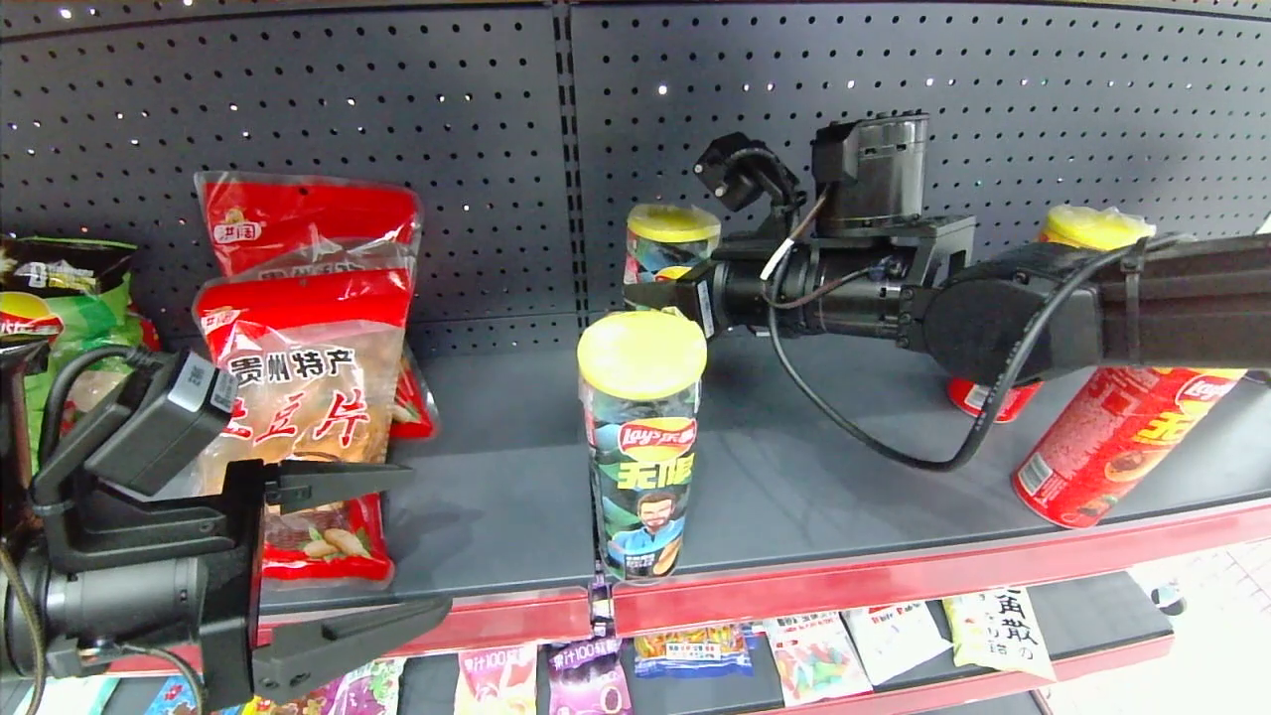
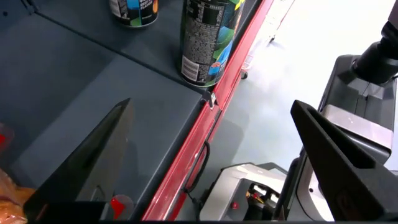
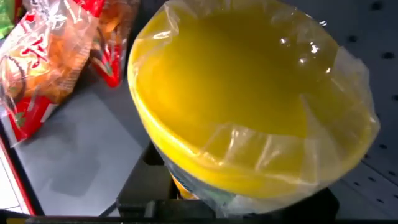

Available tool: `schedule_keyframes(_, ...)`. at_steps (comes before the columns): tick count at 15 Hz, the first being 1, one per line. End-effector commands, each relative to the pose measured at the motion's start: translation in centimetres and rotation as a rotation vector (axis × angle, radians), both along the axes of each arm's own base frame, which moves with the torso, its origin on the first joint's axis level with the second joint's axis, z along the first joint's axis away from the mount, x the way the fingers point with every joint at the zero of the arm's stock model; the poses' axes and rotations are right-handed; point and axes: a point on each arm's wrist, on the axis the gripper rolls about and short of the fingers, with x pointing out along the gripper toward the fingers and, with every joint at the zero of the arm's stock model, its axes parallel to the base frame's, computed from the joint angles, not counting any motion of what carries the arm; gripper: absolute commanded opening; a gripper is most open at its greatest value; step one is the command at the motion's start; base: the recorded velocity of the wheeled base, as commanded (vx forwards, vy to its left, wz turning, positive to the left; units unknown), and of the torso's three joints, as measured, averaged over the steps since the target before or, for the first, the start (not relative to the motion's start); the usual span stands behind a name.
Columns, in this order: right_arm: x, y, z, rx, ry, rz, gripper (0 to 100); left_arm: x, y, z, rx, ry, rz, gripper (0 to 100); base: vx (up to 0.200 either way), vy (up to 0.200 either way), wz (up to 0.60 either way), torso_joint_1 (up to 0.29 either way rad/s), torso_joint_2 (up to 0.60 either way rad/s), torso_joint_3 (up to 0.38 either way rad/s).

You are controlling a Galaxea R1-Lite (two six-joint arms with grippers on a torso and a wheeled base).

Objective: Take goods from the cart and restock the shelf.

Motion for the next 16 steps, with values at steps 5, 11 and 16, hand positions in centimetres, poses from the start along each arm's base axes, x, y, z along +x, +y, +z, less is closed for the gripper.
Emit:
schedule_keyframes(5,0.3,0.5,-0.4,-0.003,0.005,0.005,0,0.0,0.0,-0.1,0.001,0.005,-0.001,100,0.000,0.000,0.00,0.000,0.00,0.000)
schedule_keyframes(11,-0.1,0.9,-0.4,-0.002,0.007,0.012,100,0.0,0.0,-0.3,0.003,0.011,-0.001,100,0.000,0.000,0.00,0.000,0.00,0.000)
schedule_keyframes(16,-2.5,-1.0,0.5,-0.010,0.014,-0.001,100,0.3,-0.1,-0.5,0.009,0.022,-0.002,100,0.000,0.000,0.00,0.000,0.00,0.000)
